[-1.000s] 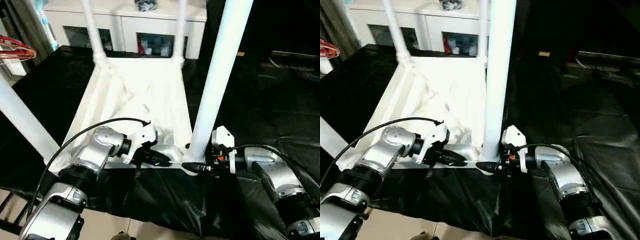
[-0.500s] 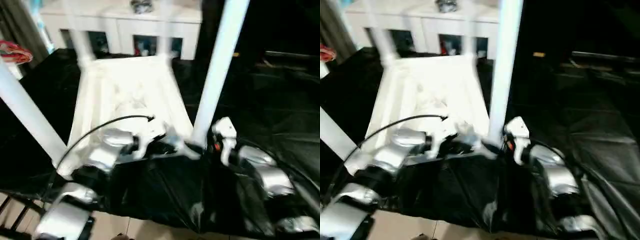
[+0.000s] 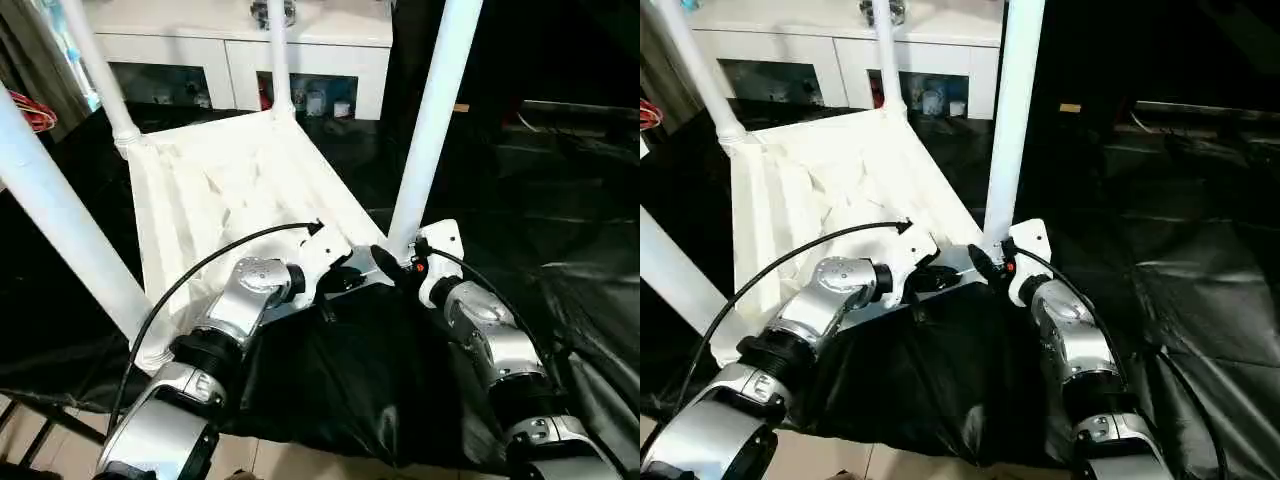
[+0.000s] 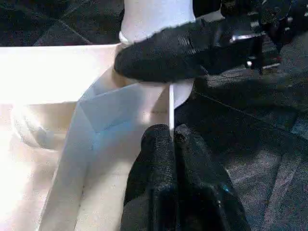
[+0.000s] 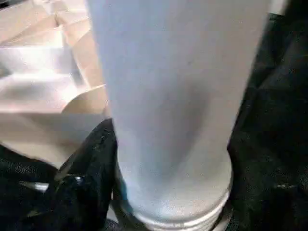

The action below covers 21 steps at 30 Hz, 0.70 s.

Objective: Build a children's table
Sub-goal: Rotate leg to tighten

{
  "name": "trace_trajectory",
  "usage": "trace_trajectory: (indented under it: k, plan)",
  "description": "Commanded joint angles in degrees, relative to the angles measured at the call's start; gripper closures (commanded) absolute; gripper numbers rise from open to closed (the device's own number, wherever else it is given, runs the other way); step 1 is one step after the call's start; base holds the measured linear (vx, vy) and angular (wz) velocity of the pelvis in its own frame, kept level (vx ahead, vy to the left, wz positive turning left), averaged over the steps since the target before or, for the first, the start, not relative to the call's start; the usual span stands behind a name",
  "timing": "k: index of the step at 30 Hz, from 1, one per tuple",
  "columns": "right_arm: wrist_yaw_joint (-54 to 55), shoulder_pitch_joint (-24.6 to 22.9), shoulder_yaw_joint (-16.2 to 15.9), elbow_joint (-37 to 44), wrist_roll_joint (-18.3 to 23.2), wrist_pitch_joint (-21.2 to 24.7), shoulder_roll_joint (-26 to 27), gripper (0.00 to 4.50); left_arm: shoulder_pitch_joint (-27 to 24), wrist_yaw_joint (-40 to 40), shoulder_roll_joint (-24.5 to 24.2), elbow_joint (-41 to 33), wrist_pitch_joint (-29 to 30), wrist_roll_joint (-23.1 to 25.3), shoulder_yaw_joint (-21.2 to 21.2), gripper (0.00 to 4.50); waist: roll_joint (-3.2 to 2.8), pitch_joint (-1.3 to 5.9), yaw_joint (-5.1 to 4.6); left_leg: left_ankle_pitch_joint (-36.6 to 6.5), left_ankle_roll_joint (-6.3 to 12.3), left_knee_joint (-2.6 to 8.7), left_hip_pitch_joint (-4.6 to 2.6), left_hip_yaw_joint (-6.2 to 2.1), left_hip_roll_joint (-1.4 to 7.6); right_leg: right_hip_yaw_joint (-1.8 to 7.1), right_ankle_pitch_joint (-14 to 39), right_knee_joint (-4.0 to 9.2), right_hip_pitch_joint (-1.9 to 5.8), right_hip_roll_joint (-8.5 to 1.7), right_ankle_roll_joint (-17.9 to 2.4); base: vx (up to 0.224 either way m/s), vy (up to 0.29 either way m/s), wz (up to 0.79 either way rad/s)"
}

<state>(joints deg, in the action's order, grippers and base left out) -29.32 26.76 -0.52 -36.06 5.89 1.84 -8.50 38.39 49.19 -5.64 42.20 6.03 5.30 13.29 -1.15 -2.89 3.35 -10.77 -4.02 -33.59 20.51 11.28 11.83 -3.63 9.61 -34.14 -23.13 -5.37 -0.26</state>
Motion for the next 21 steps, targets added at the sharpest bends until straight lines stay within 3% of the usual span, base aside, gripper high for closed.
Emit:
trace_trajectory:
  k: [1, 7, 10, 11, 16, 17, 21]
  plan:
    - [-4.46, -0.17, -3.99, 0.56, -0.41, 0.55, 0.85, 0.91, 0.4, 3.98, 1.62, -3.29, -3.21, -3.06, 1.08, 4.5, 0.78, 3.61, 0.08, -12.94, 3.09, 3.97, -0.06, -0.67, 1.01, 1.99, 16.88, 4.54, 2.69, -2.72, -11.27, 0.0, 0.0, 0.0]
    - [-17.25, -2.29, -5.58, 4.72, 1.37, -0.17, -5.71, 0.91, -0.66, 11.79, -2.02, -5.49, -4.3, -4.99, 1.4, 4.5, 0.91, 3.93, 0.67, -9.26, 5.03, 3.61, 0.08, -0.53, 1.28, 2.06, 9.49, 3.6, 2.89, -2.63, -13.6, 0.0, 0.0, 0.0]
    - [-25.28, -3.3, -6.68, 6.85, 2.72, -0.19, -9.18, 0.91, -0.62, 16.18, -3.85, -5.66, -4.85, -5.64, 1.58, 4.5, 0.7, 4.0, 1.2, -8.31, 5.96, 3.36, 0.11, -0.39, 1.33, 1.95, 6.74, 3.21, 2.93, -2.47, -14.7, 0.0, 0.0, 0.0]
    - [-29.53, -3.77, -7.58, 7.88, 3.2, 0.03, -11.05, 0.91, -0.56, 18.73, -4.79, -5.72, -4.95, -6.12, 1.75, 4.5, 0.43, 3.97, 1.51, -8.52, 6.21, 3.34, 0.05, -0.34, 1.44, 1.93, 6.5, 3.18, 2.88, -2.48, -14.9, 0.0, 0.0, 0.0]
    - [-35.52, -4.59, -9.3, 10.28, 3.62, 0.85, -14.32, 0.91, -0.48, 23.64, -6.61, -6.11, -4.53, -6.9, 2.35, 4.5, 0.5, 3.94, 2.0, -9.23, 5.79, 3.37, 0.01, -0.34, 1.54, 1.94, 7.04, 3.1, 2.89, -2.59, -15.42, 0.0, 0.0, 0.0]
    - [-37.17, -4.77, -9.65, 10.88, 3.9, 1.28, -15.04, 0.91, -0.41, 24.91, -7.05, -6.04, -4.77, -7.05, 2.37, 4.5, 0.22, 3.93, 1.96, -9.47, 5.52, 3.37, 0.03, -0.36, 1.56, 1.96, 7.32, 3.1, 2.82, -2.64, -15.52, 0.0, 0.0, 0.0]
    - [-41.12, -5.37, -10.7, 12.69, 4.73, 3.07, -16.7, 1.17, -0.48, 29.15, -8.64, -6.16, -4.6, -7.78, 2.76, 4.5, 0.46, 3.94, 1.97, -9.8, 5.39, 3.4, 0.04, -0.4, 1.53, 1.93, 7.57, 3.13, 2.95, -2.57, -15.48, 0.0, 0.0, 0.0]
